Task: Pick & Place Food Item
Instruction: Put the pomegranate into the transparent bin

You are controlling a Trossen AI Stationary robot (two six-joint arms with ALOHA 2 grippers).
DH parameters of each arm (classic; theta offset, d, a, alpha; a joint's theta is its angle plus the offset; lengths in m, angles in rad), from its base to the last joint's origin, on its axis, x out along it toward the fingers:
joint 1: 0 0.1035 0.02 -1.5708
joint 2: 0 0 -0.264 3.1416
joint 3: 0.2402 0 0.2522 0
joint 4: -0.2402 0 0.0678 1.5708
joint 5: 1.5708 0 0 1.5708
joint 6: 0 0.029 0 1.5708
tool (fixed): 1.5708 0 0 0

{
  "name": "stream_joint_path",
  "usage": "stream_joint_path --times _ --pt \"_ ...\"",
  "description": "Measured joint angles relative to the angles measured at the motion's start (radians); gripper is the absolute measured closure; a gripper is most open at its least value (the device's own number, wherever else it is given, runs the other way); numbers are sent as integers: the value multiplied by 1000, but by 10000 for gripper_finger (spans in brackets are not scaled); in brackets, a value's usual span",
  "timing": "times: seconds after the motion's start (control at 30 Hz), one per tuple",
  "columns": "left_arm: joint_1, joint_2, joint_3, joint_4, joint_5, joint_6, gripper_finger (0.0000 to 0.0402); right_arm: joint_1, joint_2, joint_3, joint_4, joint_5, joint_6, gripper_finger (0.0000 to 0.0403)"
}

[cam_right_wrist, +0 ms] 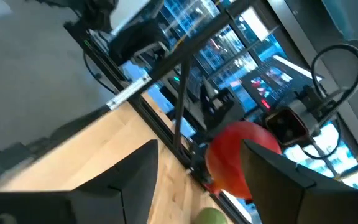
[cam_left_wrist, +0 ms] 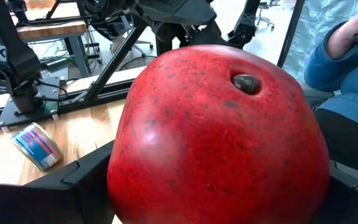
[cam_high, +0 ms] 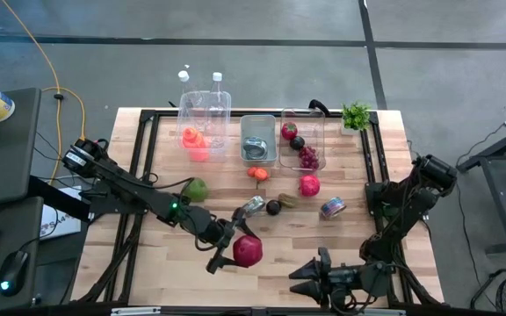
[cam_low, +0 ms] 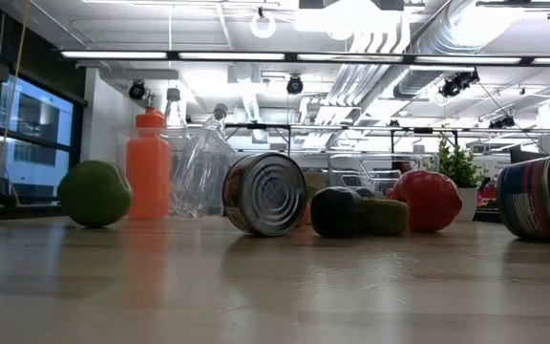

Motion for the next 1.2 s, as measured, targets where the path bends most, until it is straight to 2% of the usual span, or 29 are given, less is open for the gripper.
stream_joint_path --times 0.27,0.53,0.77,1.0,1.2 --pt "0 0 0 -16 0 -2 59 0 0 0 0 1 19 155" --pt "0 0 0 -19 -2 -2 59 -3 0 0 -1 2 67 85" --pt "0 0 0 -20 -3 -2 59 -5 0 0 0 122 76 8" --pt "0 0 0 -20 -3 -2 59 -12 0 0 -2 80 201 26" --pt "0 0 0 -20 -3 -18 59 -26 0 0 0 -68 282 25"
